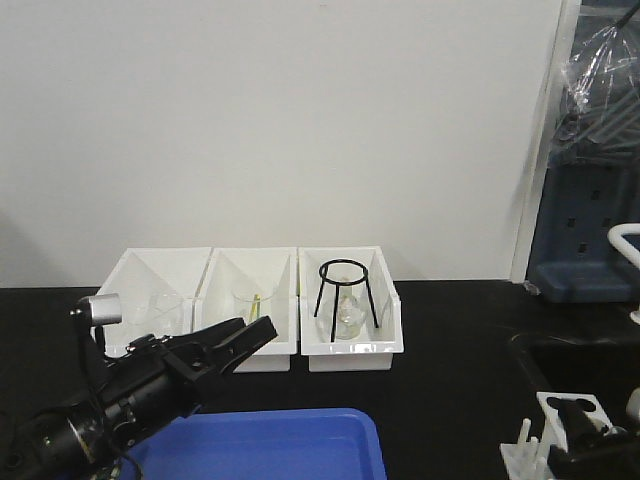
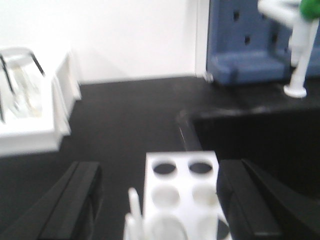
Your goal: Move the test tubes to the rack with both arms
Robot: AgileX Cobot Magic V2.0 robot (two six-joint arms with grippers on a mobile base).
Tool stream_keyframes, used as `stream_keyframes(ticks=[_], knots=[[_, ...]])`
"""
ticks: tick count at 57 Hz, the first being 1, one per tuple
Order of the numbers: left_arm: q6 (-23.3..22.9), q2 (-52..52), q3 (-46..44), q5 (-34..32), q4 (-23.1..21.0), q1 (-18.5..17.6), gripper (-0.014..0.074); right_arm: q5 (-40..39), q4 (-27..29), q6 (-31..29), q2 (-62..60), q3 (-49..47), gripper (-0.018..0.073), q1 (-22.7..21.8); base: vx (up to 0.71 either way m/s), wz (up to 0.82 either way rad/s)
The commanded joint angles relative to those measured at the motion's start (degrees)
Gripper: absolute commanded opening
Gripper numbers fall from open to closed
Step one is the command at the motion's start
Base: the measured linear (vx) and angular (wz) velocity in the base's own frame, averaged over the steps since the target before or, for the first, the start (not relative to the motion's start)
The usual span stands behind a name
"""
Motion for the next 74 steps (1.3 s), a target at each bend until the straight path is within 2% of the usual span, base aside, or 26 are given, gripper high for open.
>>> stream_keyframes(ticks=[1, 7, 12, 20, 27, 30, 33, 39, 50, 59, 66, 74], knots=[[2.05, -2.38, -1.57, -3.44, -1.85, 0.12, 0.0493, 7.63, -1.3, -1.53, -10.36, -5.02, 0.054, -0.27, 0.0, 0.0], [2.35, -2.38, -1.57, -3.38, -2.88, 0.12, 0.0493, 20.95, -1.3, -7.43, -20.28, -11.17, 0.054, -0.27, 0.0, 0.0], [5.95, -2.51, -1.57, -3.38, -3.51, 0.16, 0.0493, 30.62, -1.02, -11.28, -27.45, -16.26, 0.054, -0.27, 0.0, 0.0], [10.87, -5.26, -1.57, -1.75, -6.48, 0.62, 0.047, 40.23, -1.02, -10.88, -34.96, -18.51, 0.054, -0.27, 0.0, 0.0], [18.57, -12.58, -1.57, 5.54, -10.29, 0.62, 0.0412, 46.35, -1.72, -10.93, -39.95, -18.43, 0.054, -0.27, 0.0, 0.0], [23.09, -16.93, -1.57, 11.34, -10.46, 0.62, 0.0384, 46.98, -2.23, -10.93, -41.0, -18.43, 0.054, -0.27, 0.0, 0.0], [24.99, -20.93, -1.57, 16.36, -10.46, 0.62, 0.0358, 47.23, -2.22, -10.93, -41.81, -18.43, 0.054, -0.27, 0.0, 0.0], [25.71, -29.9, -1.51, 27.39, -10.39, 0.62, 0.029, 47.17, -2.16, -10.93, -42.39, -18.43, 0.054, -0.27, 0.0, 0.0], [26.05, -43.15, -1.2, 42.9, -10.33, 0.62, 0.0105, 47.19, -2.16, -10.93, -42.38, -18.43, 0.054, -0.27, 0.0, 0.0], [25.86, -49.97, -1.2, 52.06, -10.6, 0.62, -0.0004, 47.19, -2.16, -10.89, -42.38, -18.43, 0.054, -0.27, 0.0, 0.0], [25.86, -53.59, -1.2, 56.44, -10.6, 0.62, -0.0007, 47.19, -2.16, -10.89, -42.38, -18.43, 0.054, -0.27, 0.0, 0.0], [25.86, -55.34, -1.2, 57.64, -10.6, 0.62, -0.0006, 47.19, -2.16, -10.89, -42.38, -18.43, 0.054, -0.27, 0.0, 0.0]])
